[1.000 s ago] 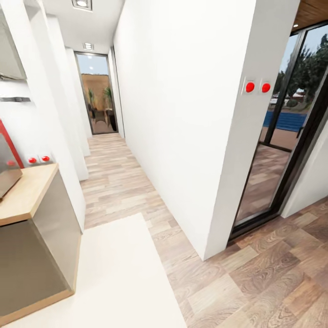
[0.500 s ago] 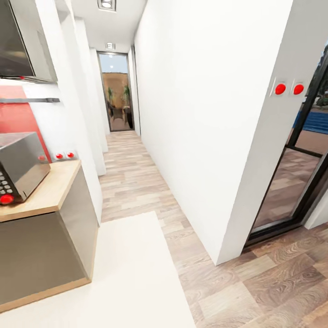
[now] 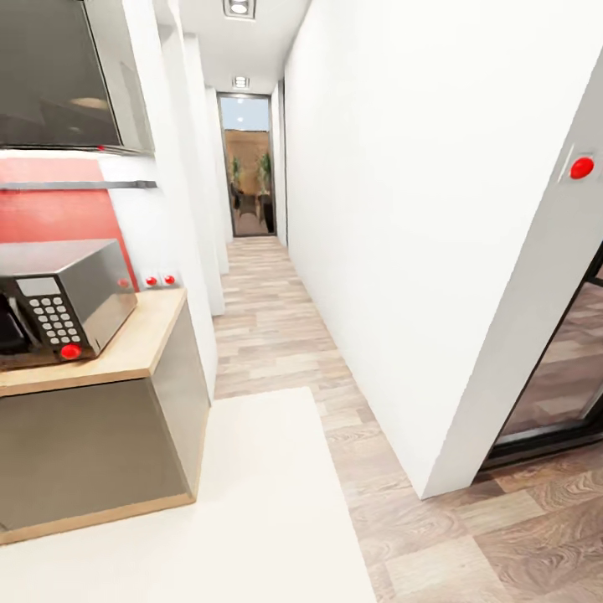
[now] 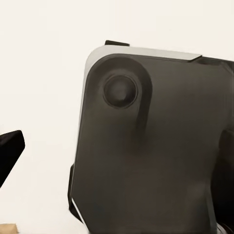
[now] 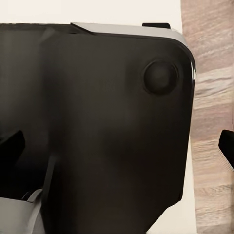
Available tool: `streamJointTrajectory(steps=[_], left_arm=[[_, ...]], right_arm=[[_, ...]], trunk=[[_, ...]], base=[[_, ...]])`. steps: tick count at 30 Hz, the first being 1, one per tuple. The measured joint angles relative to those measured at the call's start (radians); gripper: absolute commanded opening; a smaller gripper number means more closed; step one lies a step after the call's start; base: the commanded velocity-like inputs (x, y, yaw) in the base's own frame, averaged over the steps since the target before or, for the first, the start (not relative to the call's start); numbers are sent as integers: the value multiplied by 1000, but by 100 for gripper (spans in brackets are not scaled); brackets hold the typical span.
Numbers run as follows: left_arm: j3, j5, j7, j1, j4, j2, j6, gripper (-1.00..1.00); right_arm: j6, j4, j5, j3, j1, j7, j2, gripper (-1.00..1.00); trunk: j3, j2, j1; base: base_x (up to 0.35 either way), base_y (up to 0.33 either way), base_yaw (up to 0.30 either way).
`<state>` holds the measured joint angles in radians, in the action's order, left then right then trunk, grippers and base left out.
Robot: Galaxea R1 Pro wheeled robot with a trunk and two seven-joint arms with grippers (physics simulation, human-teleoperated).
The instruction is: Set up a coffee station on the kitchen countertop: keep the coffee maker on the countertop, move the bottle of coffee from the kitchen shelf to the counter next to the coffee maker, place a paper coffee filter on top of the coffee maker, put the saucer next to the coffee maker with the coffee cup on the saucer, and place the electric kettle next to the coffee maker.
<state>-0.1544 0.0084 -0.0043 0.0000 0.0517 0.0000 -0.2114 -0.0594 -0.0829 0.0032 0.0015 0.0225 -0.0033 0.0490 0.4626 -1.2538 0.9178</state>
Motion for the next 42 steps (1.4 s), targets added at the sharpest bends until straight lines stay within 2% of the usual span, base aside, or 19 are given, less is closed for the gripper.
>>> streamJointTrajectory(steps=[42], left_arm=[[0,0,0,0,0,0,-1,100]], right_arm=[[-3,1,0,0,0,0,0,100]], trunk=[[-93,294,-161]], base=[[0,0,240]])
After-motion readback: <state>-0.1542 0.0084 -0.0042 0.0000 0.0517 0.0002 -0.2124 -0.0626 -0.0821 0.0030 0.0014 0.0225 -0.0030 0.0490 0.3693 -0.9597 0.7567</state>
